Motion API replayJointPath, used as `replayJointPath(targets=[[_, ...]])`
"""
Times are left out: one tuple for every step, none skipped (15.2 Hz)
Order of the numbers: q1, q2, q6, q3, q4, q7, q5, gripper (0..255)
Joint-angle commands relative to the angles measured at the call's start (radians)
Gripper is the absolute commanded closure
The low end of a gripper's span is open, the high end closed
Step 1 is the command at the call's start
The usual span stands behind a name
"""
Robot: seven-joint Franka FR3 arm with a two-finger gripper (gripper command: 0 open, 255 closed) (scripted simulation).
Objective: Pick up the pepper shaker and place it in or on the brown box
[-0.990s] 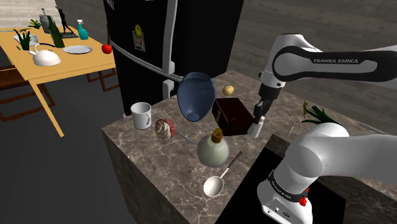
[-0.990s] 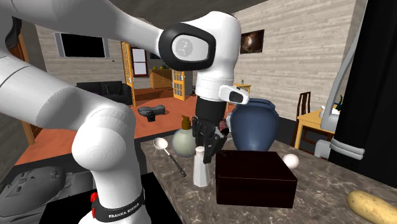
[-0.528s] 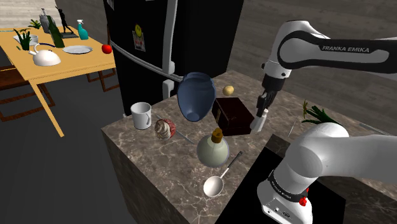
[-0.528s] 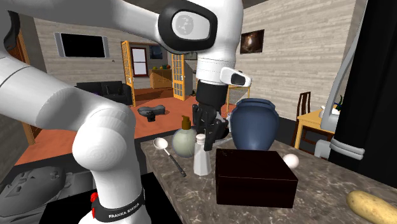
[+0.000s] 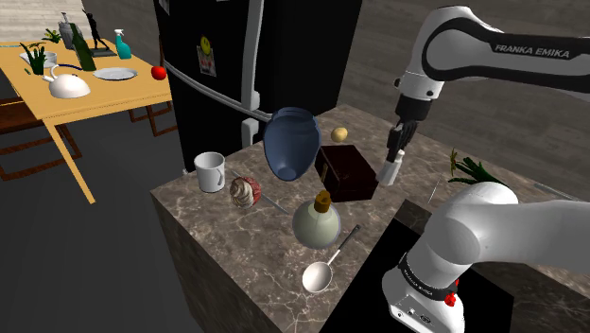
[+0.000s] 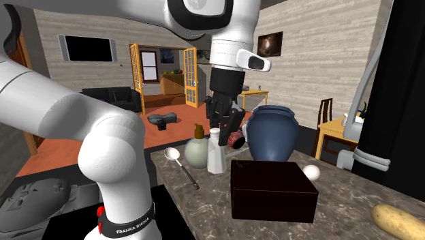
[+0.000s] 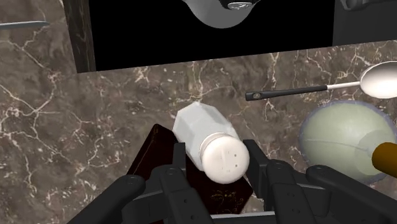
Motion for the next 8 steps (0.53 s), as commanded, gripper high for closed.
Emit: replayJointPath(targets=[[0.002, 0.003, -0.024, 0.003, 0.026, 0.001, 0.004, 255], [0.003, 0.005, -0.036, 0.005, 0.041, 0.001, 0.005, 255], [0.004, 0.007, -0.049, 0.007, 0.055, 0.002, 0.007, 255], [0.005, 0.009, -0.061, 0.009, 0.069, 0.002, 0.009, 255], [0.006, 0.011, -0.073, 0.010, 0.084, 0.002, 0.011, 255], [0.007, 0.014, -0.085, 0.012, 0.099, 0.003, 0.012, 255], [0.008, 0.017, -0.097, 0.013, 0.114, 0.003, 0.014, 255], [0.008, 0.019, -0.104, 0.014, 0.122, 0.003, 0.015, 255]])
